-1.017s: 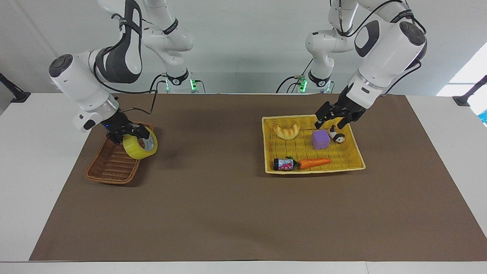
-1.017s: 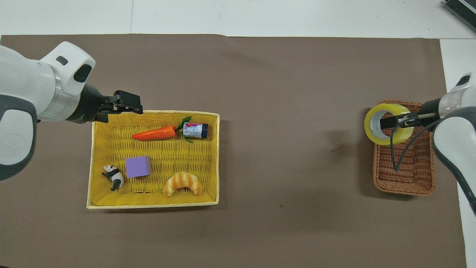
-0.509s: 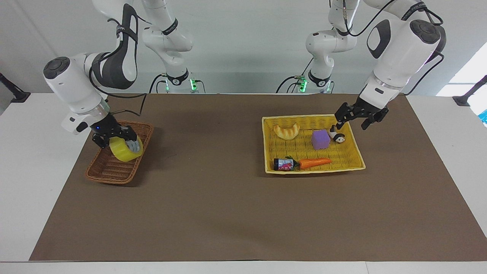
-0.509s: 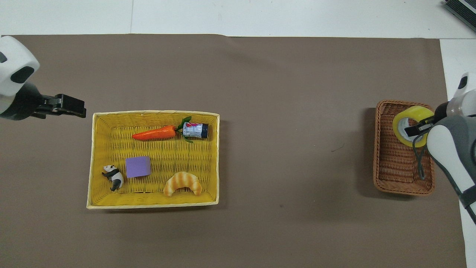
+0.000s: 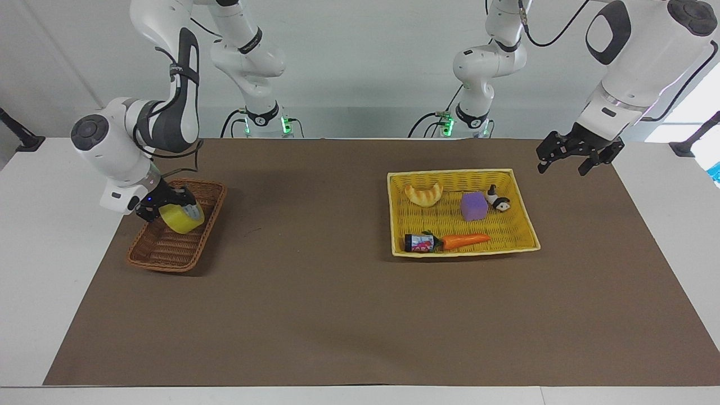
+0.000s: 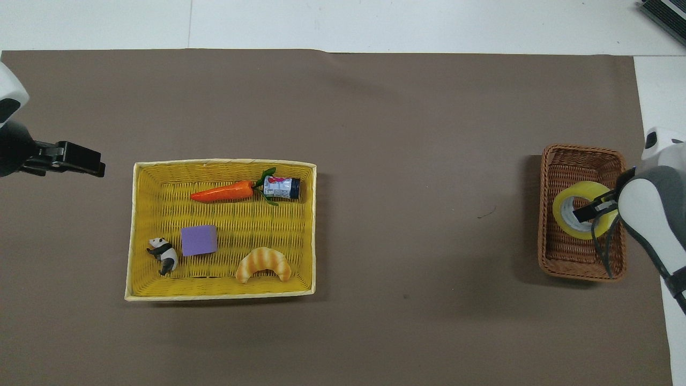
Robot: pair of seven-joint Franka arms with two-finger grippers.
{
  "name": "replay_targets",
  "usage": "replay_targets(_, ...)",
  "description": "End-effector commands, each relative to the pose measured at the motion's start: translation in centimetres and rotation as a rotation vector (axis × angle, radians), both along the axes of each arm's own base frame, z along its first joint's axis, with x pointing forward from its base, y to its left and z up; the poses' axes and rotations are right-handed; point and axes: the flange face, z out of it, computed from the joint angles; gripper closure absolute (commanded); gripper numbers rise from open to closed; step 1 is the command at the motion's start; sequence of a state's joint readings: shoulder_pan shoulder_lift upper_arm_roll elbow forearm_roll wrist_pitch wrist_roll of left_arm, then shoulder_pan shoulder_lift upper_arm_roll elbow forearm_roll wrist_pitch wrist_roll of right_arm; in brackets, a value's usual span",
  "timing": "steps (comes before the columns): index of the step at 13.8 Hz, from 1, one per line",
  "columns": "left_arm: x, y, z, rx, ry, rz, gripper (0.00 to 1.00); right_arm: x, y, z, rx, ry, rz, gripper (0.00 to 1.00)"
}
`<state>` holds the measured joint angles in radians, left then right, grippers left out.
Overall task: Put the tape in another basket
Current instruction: 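Carry the tape over the wicker basket while the left gripper withdraws, then lower the tape into the wicker basket and open the right gripper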
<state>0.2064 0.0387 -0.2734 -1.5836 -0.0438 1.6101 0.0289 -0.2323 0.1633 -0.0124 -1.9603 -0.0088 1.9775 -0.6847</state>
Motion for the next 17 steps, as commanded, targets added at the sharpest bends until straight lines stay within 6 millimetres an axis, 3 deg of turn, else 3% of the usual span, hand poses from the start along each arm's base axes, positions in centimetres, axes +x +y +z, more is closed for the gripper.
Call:
replay_targets(1, -0.4, 0.2, 0.2, 0.011, 0.026, -0.009, 0.00, -2.2, -3.4, -1.9, 0.114, 0.012, 0.007, 1.00)
replay_targets(5, -0.5, -0.4, 0.6, 0.019, 0.020, -0.025, 0.00, -3.0, -4.6, -4.6, 0.224, 0.055, -0.068, 1.00)
replay_targets(8, -0.9, 0.5, 1.6, 0.032, 0.035, -0.023, 0.00, -2.9, -4.9, -4.6, 0.227, 0.051, -0.077, 1.00)
replay_targets(9, -1.2, 0.5, 2.7, 0.032, 0.034, -0.046, 0.00, -2.7, -5.1, -4.6, 0.221, 0.040, -0.083, 0.98)
replay_targets(11, -1.7, 0.4, 3.0, 0.023, 0.045, -0.052, 0.00, -2.2, -5.3, -4.6, 0.231, 0.008, -0.153, 0.01)
replay_targets(17, -1.8, 1.6, 3.2, 0.021, 0.041, -0.022, 0.00, 0.0, -5.6, -3.8, 0.358, -0.102, -0.517, 0.00)
